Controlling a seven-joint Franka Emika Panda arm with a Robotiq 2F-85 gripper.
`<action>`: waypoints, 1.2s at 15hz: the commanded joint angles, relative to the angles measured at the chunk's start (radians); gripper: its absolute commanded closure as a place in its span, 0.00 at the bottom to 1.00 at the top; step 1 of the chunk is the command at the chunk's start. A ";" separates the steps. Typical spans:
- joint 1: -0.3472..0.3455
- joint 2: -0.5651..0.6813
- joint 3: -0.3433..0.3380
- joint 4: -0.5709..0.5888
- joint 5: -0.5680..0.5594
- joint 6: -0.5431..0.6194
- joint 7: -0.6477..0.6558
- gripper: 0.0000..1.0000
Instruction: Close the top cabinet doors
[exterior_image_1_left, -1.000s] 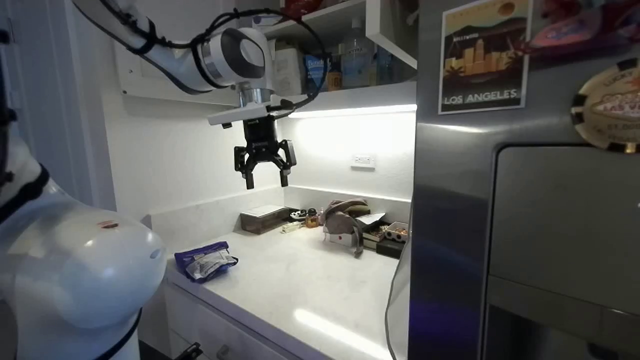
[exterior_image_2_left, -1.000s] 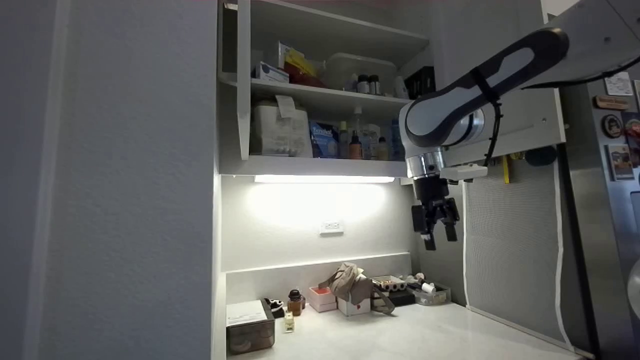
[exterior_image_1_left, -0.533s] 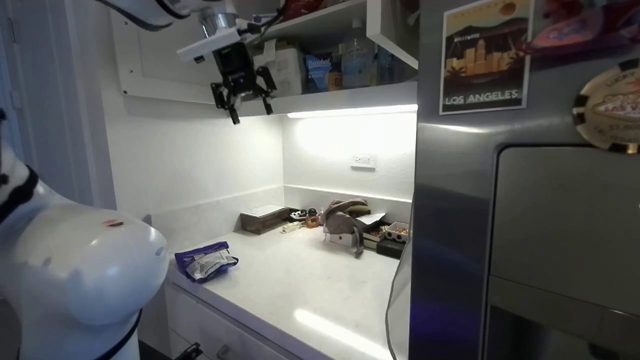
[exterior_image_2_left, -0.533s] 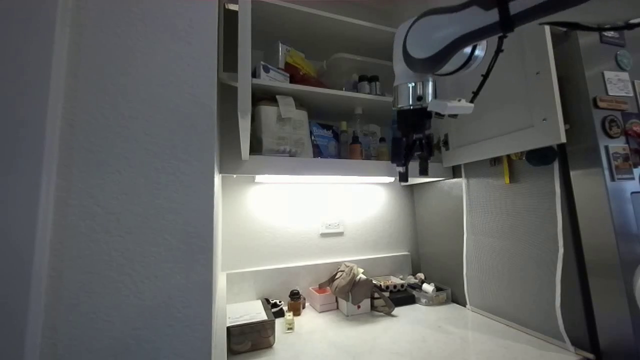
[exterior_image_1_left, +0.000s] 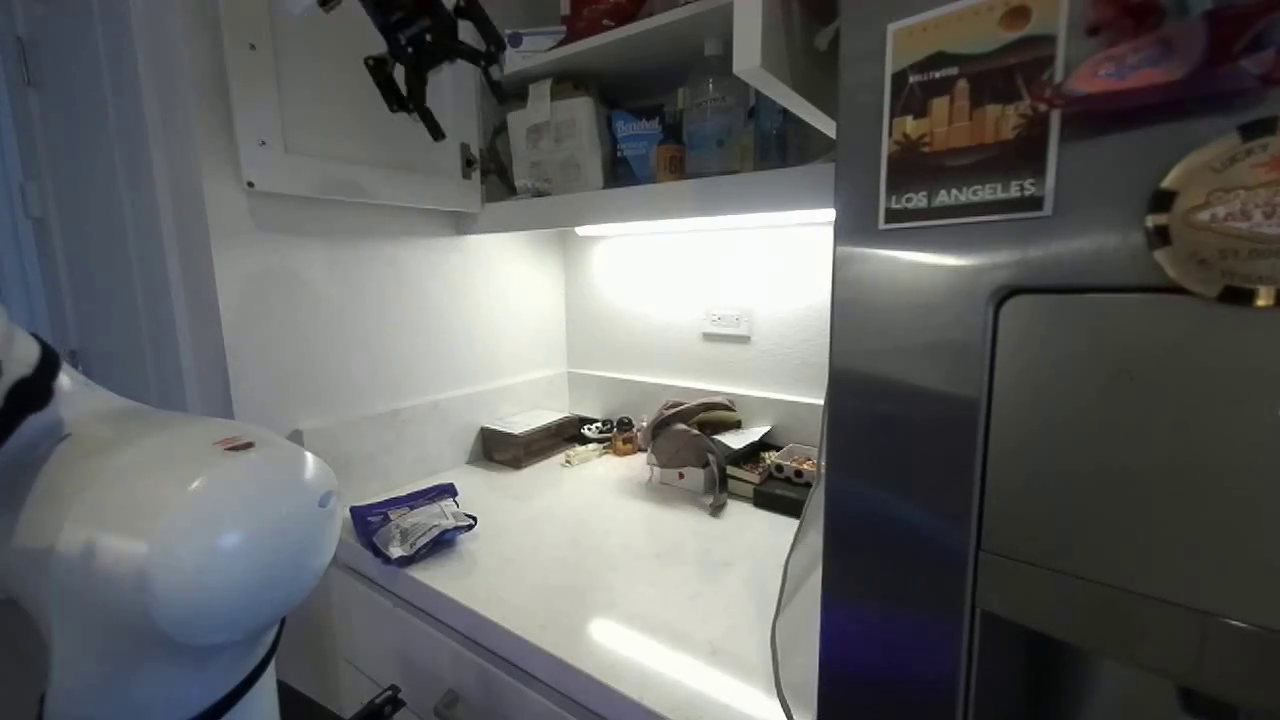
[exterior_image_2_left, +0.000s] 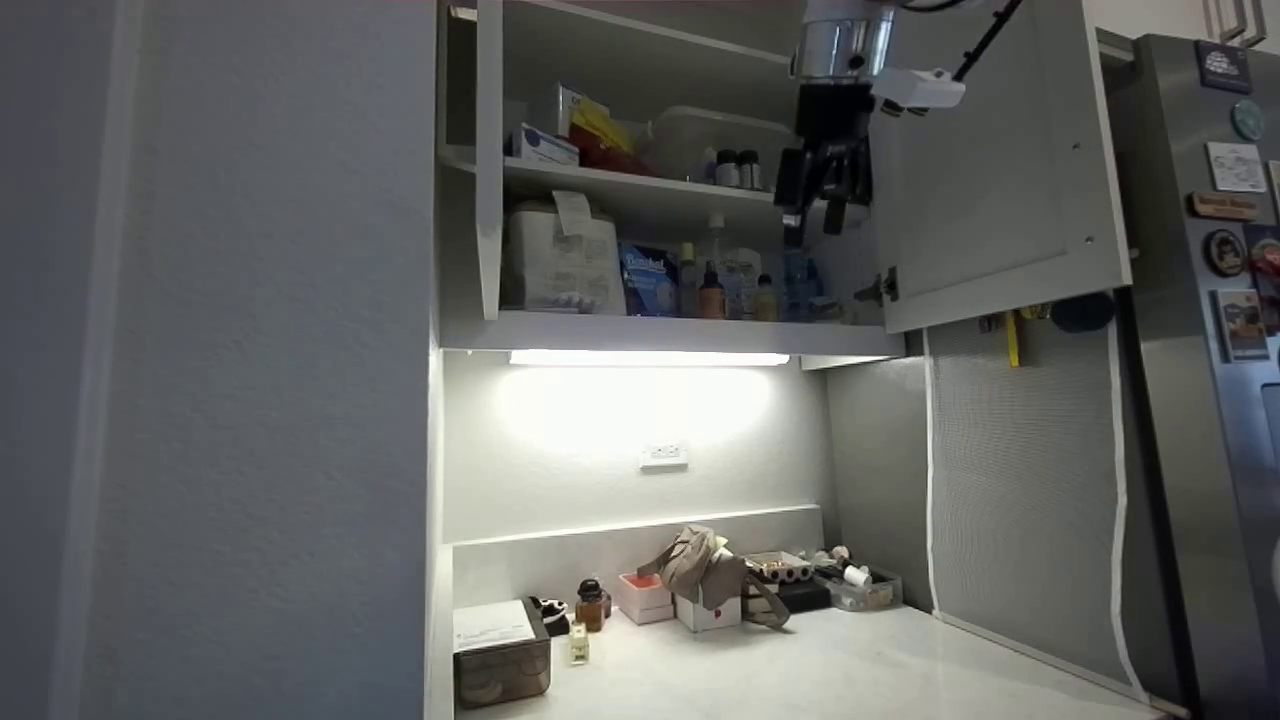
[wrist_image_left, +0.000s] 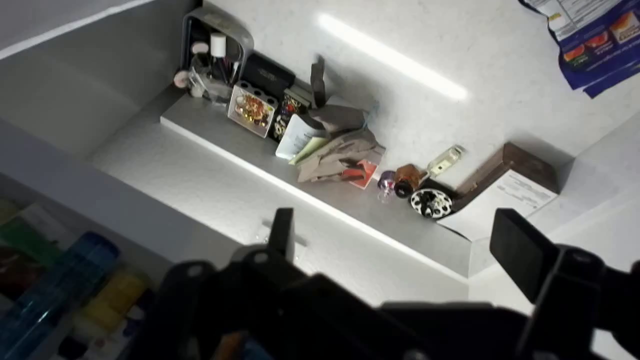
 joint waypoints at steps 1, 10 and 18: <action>0.025 0.008 0.003 0.101 -0.017 0.045 -0.023 0.00; 0.085 0.096 -0.001 0.318 0.046 0.373 -0.063 0.00; 0.242 0.242 -0.003 0.390 0.296 0.638 -0.081 0.00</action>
